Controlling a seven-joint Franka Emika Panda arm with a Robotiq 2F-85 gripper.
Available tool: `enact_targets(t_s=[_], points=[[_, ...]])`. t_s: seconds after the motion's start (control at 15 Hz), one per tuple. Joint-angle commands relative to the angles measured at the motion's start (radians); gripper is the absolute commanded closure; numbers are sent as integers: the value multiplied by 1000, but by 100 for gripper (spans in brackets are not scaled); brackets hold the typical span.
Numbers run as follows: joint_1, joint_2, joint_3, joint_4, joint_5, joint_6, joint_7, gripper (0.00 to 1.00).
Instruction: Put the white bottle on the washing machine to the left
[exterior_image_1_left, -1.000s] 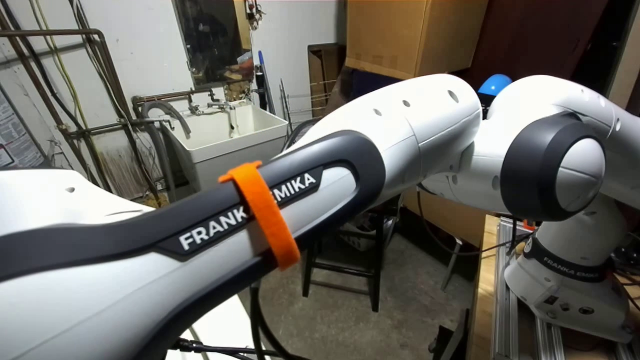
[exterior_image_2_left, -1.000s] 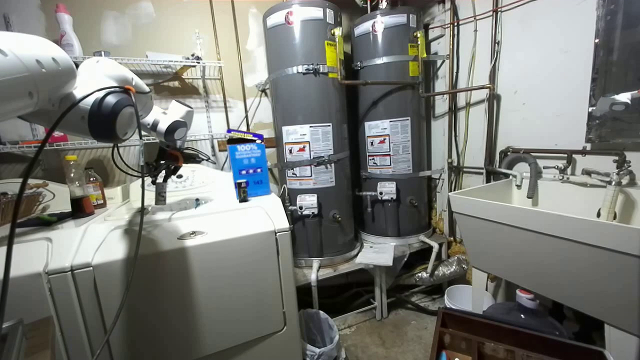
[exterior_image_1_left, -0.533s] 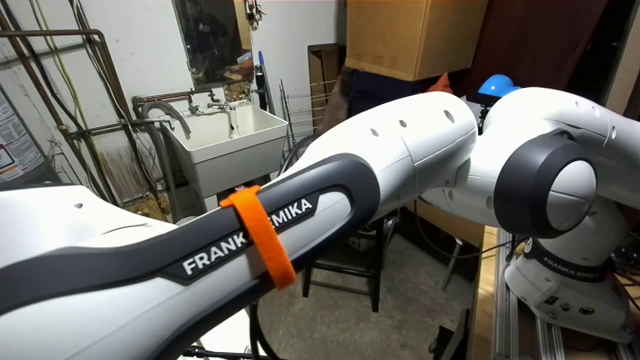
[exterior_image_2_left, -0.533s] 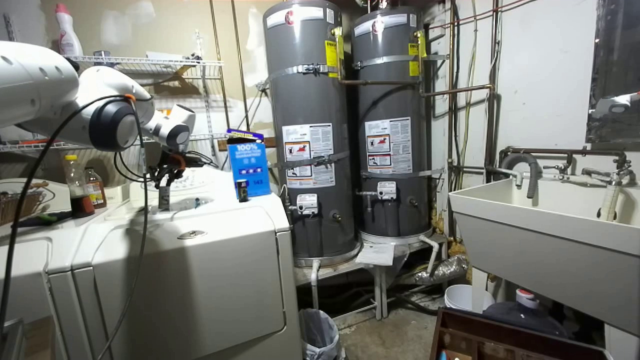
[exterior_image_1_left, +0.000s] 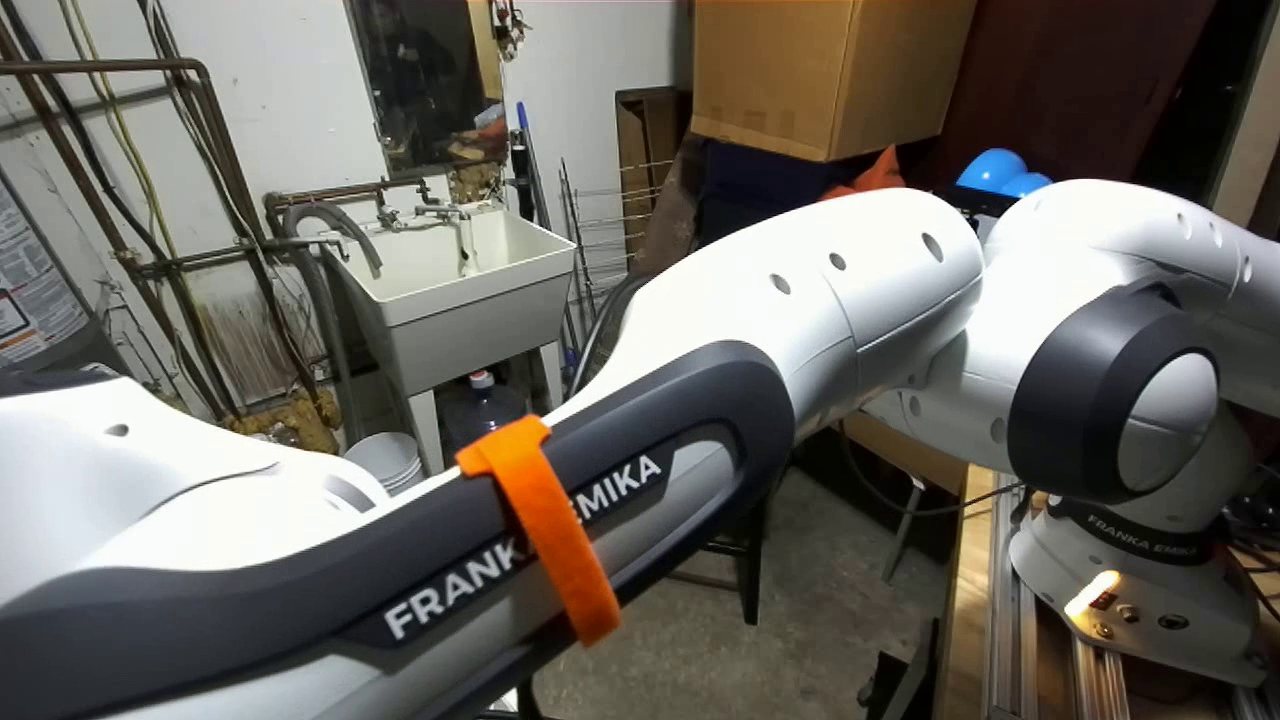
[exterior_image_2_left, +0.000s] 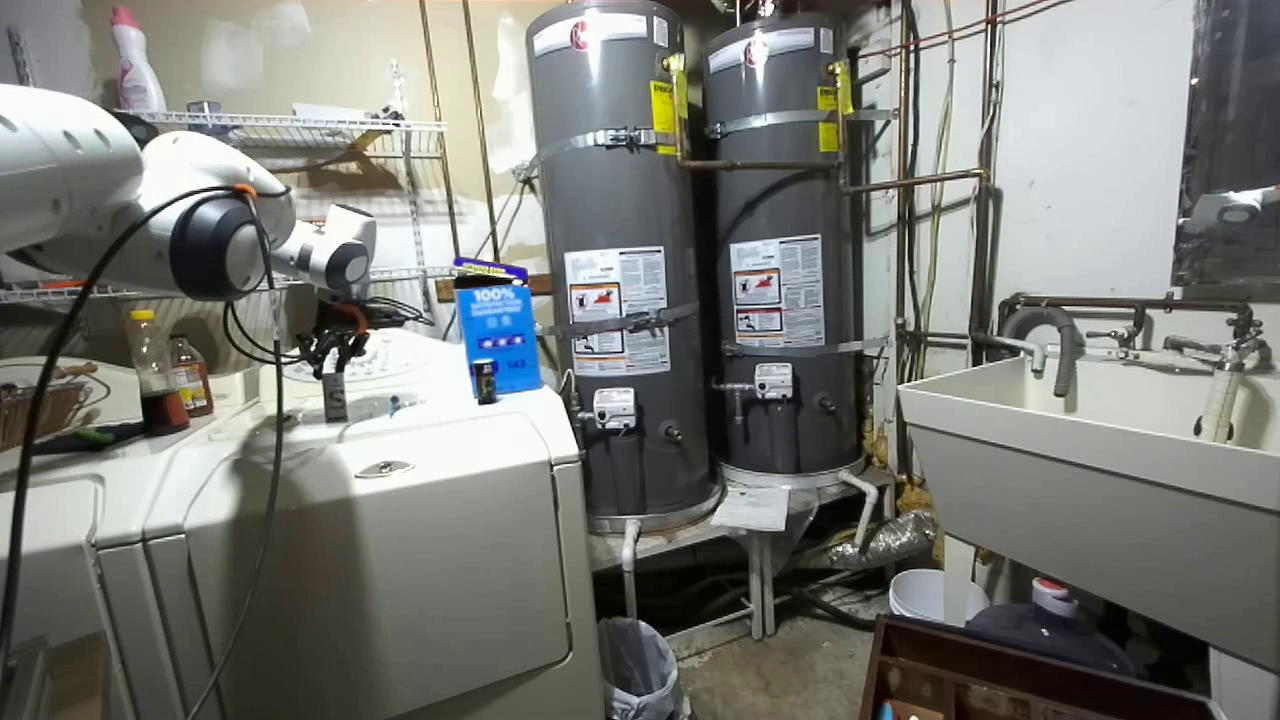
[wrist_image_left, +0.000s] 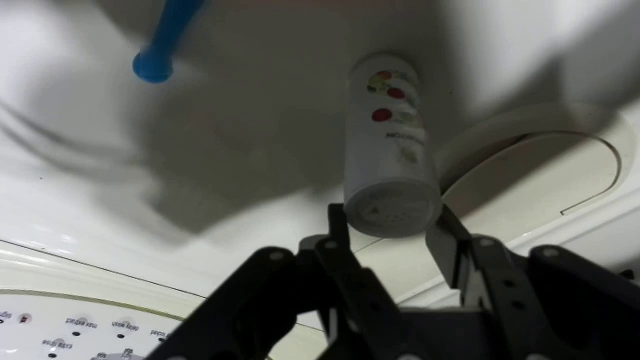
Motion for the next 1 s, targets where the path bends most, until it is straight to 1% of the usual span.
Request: enact_targets(t_s=[0.0, 0.07, 0.13, 0.2, 0.47, 0.53, 0.6, 0.67, 0.8, 0.93], points=[[27, 15, -40, 50, -32, -30, 41, 81], [27, 16, -43, 52, -28, -32, 43, 81], [30, 53, -28, 118, -39, -65, 49, 31], [29, 55, -27, 125, -37, -71, 52, 30], [33, 72, -30, 189, -34, -92, 53, 3], [35, 74, -32, 205, -34, -84, 53, 0], [37, 75, -33, 219, -33, -75, 53, 0], [27, 20, -36, 133, -32, -23, 59, 0], [34, 3, -53, 130, -45, 10, 95, 0], [48, -18, -72, 119, -61, 5, 143, 0]])
